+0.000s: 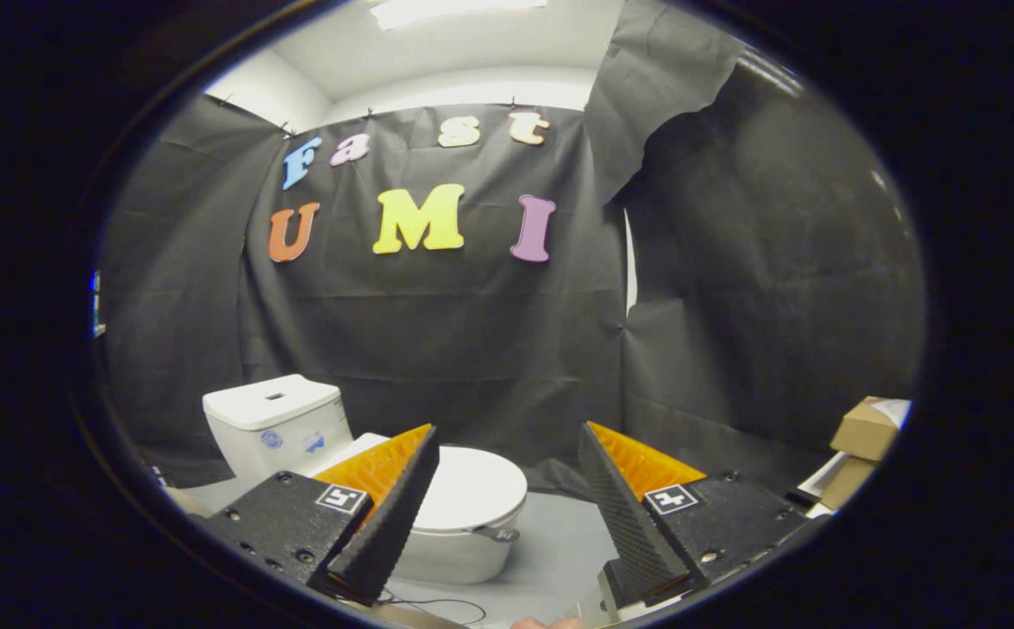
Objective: Open the toilet lid.
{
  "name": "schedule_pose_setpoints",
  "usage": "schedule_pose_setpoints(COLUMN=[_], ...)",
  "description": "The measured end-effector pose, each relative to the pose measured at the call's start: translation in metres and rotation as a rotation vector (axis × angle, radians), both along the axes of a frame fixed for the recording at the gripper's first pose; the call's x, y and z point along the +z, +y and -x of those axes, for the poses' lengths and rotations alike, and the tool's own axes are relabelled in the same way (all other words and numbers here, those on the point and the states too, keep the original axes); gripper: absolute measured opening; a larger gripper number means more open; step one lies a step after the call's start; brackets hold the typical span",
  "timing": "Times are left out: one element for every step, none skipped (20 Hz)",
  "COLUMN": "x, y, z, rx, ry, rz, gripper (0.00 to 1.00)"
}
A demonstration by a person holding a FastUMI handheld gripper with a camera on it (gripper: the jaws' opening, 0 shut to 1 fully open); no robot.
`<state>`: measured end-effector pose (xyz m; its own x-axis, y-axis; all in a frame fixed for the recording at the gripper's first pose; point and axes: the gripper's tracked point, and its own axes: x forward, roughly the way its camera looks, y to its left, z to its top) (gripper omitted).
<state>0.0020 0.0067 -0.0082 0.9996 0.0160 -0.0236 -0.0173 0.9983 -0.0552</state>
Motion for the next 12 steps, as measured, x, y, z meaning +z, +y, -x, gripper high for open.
schedule_pose_setpoints(x=[-0.0012, -0.001, -0.0012, 0.0, -0.0007, -0.0006, -0.0024, -0.0036, -0.0058, -0.0047, -0.0055, -0.0085], y=[-0.0014, -0.0019, -0.002, -0.0027, -0.0028, -0.0027, -0.0008, 0.0002, -0.0011, -0.0022, -0.0041, -0.005], z=[-0.0004, 0.0001, 0.0009, 0.0009, 0.001, 0.0005, 0.0002, -0.0008, -0.0025, -0.0034, -0.0038, -0.0054], rx=[-0.001, 0.0, 0.001, 0.001, 0.001, 0.003, 0.01, 0.016, 0.019, 0.02, 0.016, 0.015], ry=[0.002, 0.003, 0.003, 0.001, 0.0, 0.002, 0.007, 0.011, 0.013, 0.012, 0.015, 0.026], rz=[0.012, 0.022, 0.031, 0.037, 0.04, 0.039, 0.038, 0.045, 0.057, 0.064, 0.062, 0.055], gripper=[1.0, 1.0, 1.0, 1.0, 1.0, 1.0, 1.0, 1.0, 1.0, 1.0, 1.0, 1.0])
